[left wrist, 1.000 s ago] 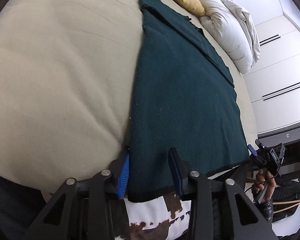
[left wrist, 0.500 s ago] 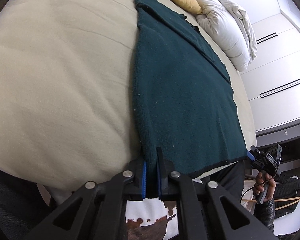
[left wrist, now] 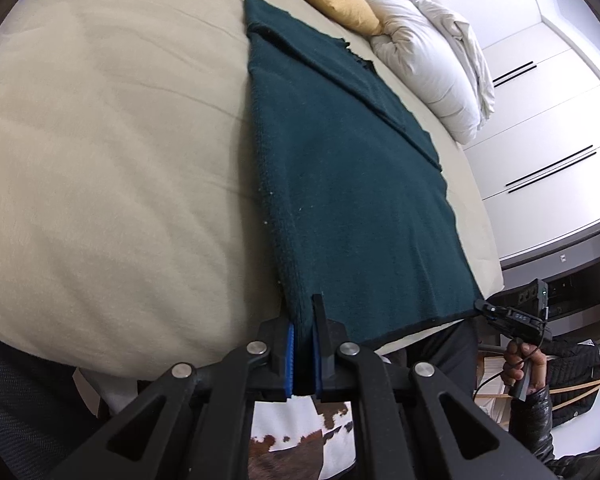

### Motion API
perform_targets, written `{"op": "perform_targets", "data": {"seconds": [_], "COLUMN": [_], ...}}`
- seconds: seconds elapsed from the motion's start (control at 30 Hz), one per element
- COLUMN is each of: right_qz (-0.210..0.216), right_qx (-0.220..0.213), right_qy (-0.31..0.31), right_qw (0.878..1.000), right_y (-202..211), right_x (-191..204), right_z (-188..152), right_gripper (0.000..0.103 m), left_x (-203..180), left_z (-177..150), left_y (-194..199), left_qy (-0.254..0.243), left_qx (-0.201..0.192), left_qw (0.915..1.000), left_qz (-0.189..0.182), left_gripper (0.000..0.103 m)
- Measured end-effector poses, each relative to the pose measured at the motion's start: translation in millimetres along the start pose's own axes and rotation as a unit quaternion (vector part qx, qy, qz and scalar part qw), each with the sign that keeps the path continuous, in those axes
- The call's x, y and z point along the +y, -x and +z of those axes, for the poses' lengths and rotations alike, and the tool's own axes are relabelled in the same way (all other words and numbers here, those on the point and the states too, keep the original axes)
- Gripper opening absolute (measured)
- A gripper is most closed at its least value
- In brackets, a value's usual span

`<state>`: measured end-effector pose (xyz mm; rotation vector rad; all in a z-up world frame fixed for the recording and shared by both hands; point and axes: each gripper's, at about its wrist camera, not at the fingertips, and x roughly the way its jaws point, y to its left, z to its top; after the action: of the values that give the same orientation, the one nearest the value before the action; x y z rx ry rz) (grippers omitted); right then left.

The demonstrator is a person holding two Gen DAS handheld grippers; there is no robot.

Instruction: Fold small clothes

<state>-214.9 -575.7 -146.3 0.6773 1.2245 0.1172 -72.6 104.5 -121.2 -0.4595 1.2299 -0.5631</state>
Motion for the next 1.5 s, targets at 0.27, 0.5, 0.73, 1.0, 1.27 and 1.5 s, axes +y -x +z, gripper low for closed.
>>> {"op": "perform_targets", "data": {"seconds": [0.27,0.5,0.73,1.0,1.27,1.5], "right_qz": [0.039,0.109,0.142,0.134,0.094,0.065], "right_qx": [-0.053,-0.126,-0.193,-0.238,-0.266,-0.260], "right_qy": [0.021,0.021,0.015,0.003,-0.011,-0.022], "right_qw": [0.998,0.986,0.971,0.962,0.959,0.963], "right_y": [27.7,57.8,75.4,68.4,32.3,-25.6], "right_x": [16.6,36.0,59.6,76.9,90.2,97.1], "right_z": [6.8,33.9,82.6,163.2,250.8,324.9], "right_gripper": [0.007,0.006,0.006,0.006,0.006,0.006], "left_x": [-7.9,-11.9,-24.6,-14.0,-18.7,-4.6], "left_z": [14.0,40.9,88.9,154.8,233.3,291.3], "left_y": [22.3,46.7,66.0,51.5,22.9,-16.2], "left_qy": [0.015,0.057,0.054,0.085,0.076,0.089], "left_qx": [-0.032,-0.087,-0.137,-0.164,-0.167,-0.165], "left_qw": [0.9980,0.9849,0.9758,0.9665,0.9690,0.9718], "left_qz": [-0.052,-0.138,-0.162,-0.178,-0.166,-0.143], "left_gripper": [0.007,0.006,0.006,0.006,0.006,0.006]}}
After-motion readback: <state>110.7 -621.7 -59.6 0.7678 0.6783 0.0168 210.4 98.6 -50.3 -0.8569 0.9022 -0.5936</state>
